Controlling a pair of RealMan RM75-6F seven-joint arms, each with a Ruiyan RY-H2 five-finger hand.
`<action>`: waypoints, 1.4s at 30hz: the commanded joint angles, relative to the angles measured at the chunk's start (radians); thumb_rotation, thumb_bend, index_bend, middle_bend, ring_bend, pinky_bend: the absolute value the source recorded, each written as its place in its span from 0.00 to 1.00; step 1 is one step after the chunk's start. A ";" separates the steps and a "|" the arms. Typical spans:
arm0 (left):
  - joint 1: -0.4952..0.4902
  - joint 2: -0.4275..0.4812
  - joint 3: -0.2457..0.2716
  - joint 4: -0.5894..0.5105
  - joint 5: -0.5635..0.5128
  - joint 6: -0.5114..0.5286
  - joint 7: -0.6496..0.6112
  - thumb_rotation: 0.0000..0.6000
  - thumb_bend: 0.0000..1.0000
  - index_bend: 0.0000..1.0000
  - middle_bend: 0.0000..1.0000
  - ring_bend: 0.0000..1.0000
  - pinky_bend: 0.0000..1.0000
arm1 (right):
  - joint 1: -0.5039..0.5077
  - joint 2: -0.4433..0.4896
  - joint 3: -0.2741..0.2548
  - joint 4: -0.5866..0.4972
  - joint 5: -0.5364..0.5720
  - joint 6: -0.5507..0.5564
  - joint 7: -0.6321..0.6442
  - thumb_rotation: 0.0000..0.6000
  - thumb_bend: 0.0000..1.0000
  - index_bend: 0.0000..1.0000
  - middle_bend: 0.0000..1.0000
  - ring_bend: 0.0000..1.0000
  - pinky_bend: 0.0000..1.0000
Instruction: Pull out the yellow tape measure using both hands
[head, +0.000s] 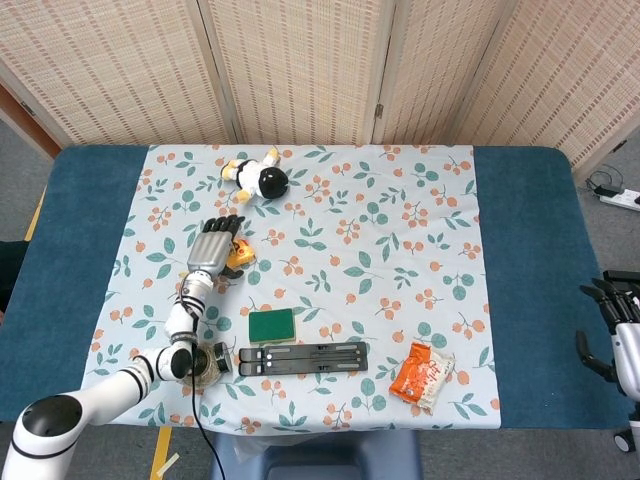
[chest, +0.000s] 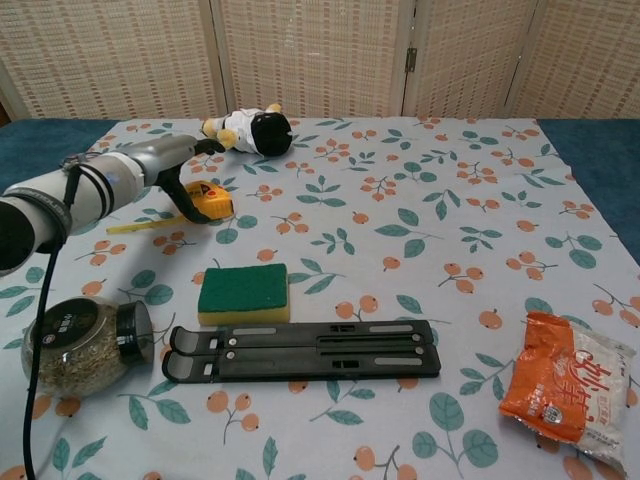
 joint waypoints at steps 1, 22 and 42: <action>-0.018 -0.042 -0.015 0.078 -0.022 -0.018 -0.009 1.00 0.22 0.09 0.09 0.09 0.00 | 0.000 0.000 0.000 -0.001 0.001 0.000 -0.001 1.00 0.52 0.21 0.15 0.17 0.00; -0.049 -0.085 -0.051 0.199 -0.052 -0.073 0.013 1.00 0.24 0.31 0.26 0.21 0.00 | -0.003 -0.001 -0.001 -0.002 0.010 -0.006 -0.006 1.00 0.52 0.21 0.16 0.17 0.00; -0.066 -0.091 -0.065 0.224 -0.059 -0.098 0.017 1.00 0.33 0.44 0.39 0.30 0.01 | -0.005 -0.006 0.001 0.003 0.017 -0.011 -0.009 1.00 0.52 0.21 0.16 0.17 0.00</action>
